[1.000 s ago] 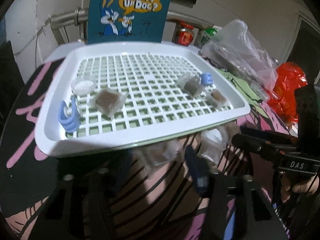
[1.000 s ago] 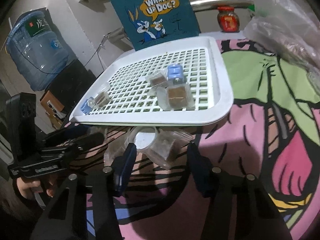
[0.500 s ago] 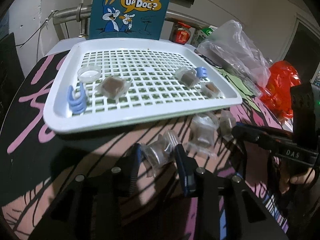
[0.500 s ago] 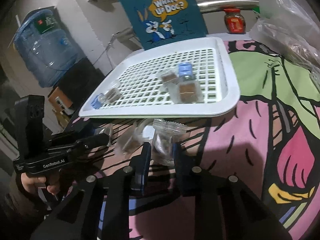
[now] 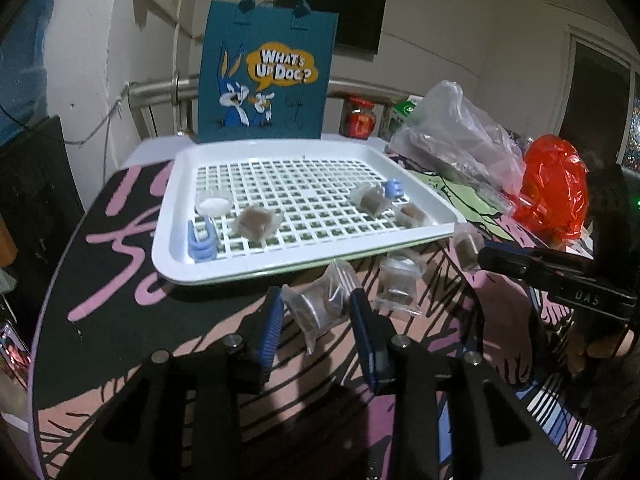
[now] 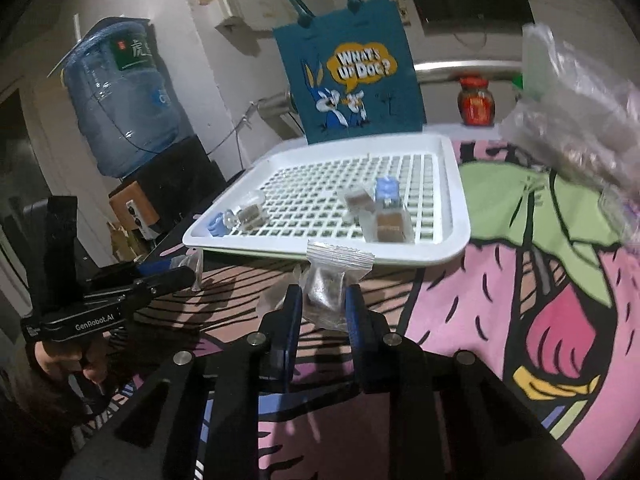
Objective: Organize objects
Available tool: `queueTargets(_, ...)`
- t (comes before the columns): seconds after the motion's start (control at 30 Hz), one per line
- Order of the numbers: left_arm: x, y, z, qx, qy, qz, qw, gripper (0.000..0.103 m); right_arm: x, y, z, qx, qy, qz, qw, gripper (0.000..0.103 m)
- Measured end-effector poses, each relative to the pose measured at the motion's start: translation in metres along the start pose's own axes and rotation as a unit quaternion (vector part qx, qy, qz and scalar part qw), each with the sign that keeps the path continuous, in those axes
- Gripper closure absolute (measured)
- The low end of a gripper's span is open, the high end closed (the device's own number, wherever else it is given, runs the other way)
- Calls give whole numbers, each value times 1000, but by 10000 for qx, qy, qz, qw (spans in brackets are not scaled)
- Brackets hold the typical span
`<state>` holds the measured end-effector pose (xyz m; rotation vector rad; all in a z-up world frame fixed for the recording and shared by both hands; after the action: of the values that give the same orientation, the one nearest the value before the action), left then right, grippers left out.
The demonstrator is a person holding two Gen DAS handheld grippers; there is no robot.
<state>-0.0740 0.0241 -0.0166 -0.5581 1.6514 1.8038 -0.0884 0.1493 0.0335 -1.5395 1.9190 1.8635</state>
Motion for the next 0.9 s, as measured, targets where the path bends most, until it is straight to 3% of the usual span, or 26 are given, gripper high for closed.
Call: queueTargets(0.9,-5,1,4,139,33,140,9998,70,-10,2,-8,-365,-195,277,9988,82)
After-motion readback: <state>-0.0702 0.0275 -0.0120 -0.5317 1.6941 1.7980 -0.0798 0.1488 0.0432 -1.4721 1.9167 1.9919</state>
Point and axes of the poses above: each gripper's, at about its wrist camera, not at the fingertips, and x roughly the way its jaws point, z to its right, y to its top, the point moved 9 cm from there along x, roughly the way its jaws point, and after that the axes turned 6 degrees about -z, right-handed, at the moved point
